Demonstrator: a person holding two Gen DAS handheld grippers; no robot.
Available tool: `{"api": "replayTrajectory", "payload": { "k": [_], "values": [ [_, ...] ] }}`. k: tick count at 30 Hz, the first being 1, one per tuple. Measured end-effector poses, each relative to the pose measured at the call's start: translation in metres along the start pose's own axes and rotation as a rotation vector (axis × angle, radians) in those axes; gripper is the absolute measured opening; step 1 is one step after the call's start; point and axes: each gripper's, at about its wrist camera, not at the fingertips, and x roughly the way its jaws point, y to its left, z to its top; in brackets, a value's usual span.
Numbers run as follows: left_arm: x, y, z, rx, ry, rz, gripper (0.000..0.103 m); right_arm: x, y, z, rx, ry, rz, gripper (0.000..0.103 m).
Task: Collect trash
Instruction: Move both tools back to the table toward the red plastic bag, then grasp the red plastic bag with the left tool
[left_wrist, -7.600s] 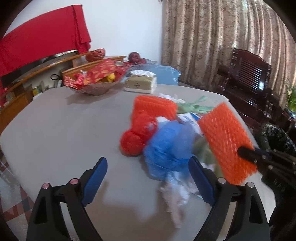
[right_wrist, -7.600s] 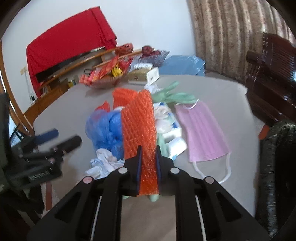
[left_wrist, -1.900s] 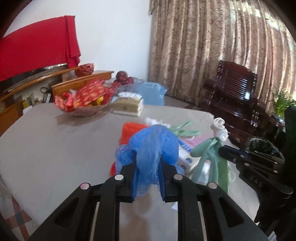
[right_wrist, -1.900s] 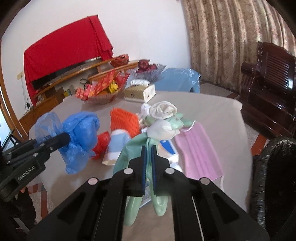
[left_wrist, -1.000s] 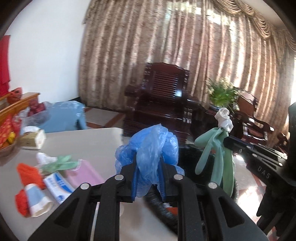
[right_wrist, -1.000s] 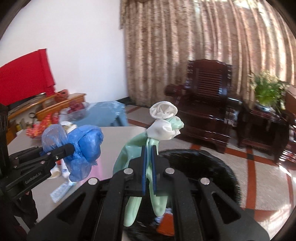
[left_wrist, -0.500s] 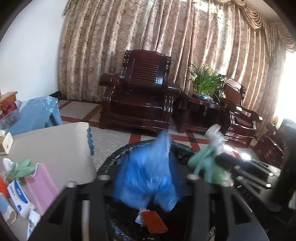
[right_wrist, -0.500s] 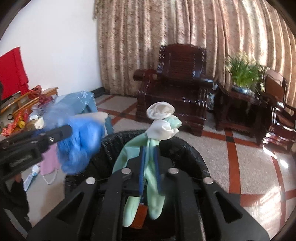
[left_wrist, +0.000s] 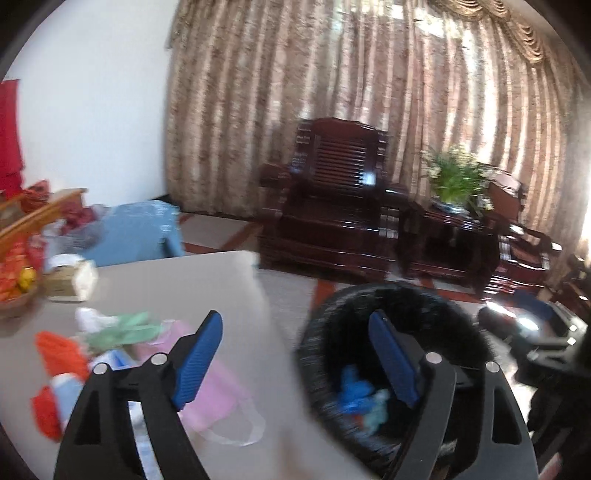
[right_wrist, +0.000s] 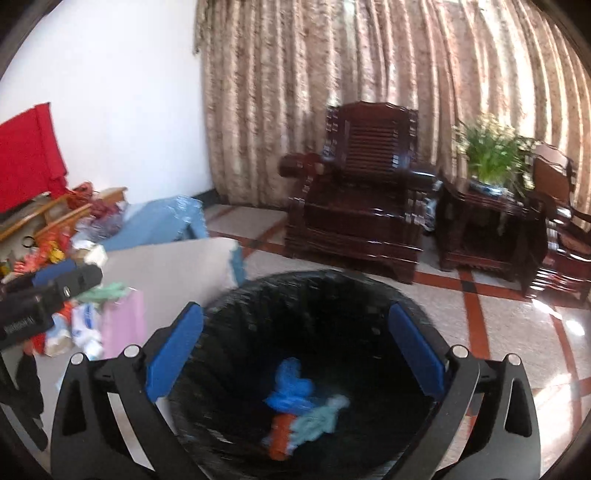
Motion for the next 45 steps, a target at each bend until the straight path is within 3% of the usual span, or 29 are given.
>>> {"api": "replayTrajectory", "payload": {
  "k": [12, 18, 39, 42, 44, 45],
  "values": [
    [-0.068, 0.146, -0.051, -0.095, 0.013, 0.392, 0.08, 0.025, 0.14, 0.001, -0.086, 0.035, 0.268, 0.098],
    [-0.073, 0.194, -0.076, -0.176, 0.05, 0.492, 0.08, 0.043, 0.19, -0.006, -0.133, 0.062, 0.329, 0.098],
    [-0.025, 0.243, -0.112, -0.272, 0.179, 0.492, 0.079, 0.09, 0.232, -0.028, -0.187, 0.166, 0.317, 0.098],
    [-0.023, 0.246, -0.113, -0.275, 0.186, 0.478, 0.07, 0.093, 0.236, -0.03, -0.195, 0.17, 0.32, 0.098],
    [-0.02, 0.249, -0.114, -0.283, 0.196, 0.458, 0.054, 0.095, 0.239, -0.03, -0.198, 0.173, 0.325, 0.098],
    [-0.019, 0.251, -0.115, -0.289, 0.2, 0.451, 0.051, 0.096, 0.241, -0.03, -0.2, 0.175, 0.329, 0.098]
  ]
}}
